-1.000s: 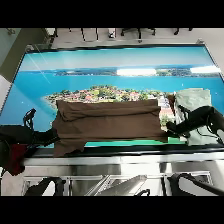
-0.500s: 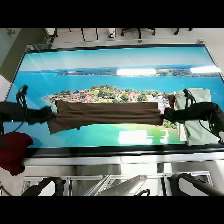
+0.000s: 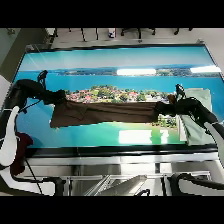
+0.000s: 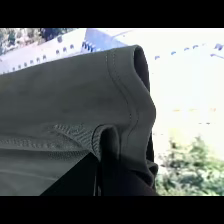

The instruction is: Fold the shirts.

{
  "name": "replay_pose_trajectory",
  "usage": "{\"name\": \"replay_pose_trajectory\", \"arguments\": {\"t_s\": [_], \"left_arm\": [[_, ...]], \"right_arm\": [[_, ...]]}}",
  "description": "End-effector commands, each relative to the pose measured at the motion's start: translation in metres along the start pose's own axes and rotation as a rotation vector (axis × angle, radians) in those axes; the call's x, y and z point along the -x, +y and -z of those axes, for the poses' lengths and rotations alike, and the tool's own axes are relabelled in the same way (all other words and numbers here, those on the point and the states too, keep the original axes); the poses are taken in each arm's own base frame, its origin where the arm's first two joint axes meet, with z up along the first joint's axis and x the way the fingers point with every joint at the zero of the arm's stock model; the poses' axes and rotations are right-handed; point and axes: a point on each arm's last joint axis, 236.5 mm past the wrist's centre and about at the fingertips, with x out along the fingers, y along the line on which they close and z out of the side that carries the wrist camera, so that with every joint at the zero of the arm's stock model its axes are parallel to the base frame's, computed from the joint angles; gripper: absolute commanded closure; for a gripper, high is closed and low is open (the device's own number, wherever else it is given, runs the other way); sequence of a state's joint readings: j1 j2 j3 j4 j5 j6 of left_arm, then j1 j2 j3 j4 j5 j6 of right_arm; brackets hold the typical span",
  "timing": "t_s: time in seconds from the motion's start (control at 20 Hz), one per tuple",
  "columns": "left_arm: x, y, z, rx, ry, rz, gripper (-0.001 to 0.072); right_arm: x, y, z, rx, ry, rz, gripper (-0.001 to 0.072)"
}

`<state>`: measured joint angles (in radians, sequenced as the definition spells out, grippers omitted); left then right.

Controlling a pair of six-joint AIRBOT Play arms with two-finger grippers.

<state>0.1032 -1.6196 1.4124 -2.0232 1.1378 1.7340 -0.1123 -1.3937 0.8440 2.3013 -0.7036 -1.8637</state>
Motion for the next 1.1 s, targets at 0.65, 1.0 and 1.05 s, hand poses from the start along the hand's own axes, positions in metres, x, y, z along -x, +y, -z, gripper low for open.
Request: {"name": "replay_pose_trajectory", "arguments": {"t_s": [0.65,1.0,1.05], "left_arm": [[0.032,-0.036,-0.037,-0.071,0.112,0.077,0.0003],[0.063,-0.103,-0.052,-0.105,0.054,0.245,0.0689],[0.060,-0.116,-0.050,-0.120,0.058,0.262,0.0689]], "right_arm": [[-0.017,-0.025,0.011,0.004,0.223,-0.040,0.0186],[-0.041,-0.011,0.030,-0.020,0.285,-0.111,0.0573],[-0.044,-0.008,0.035,-0.015,0.301,-0.113,0.0628]]}}
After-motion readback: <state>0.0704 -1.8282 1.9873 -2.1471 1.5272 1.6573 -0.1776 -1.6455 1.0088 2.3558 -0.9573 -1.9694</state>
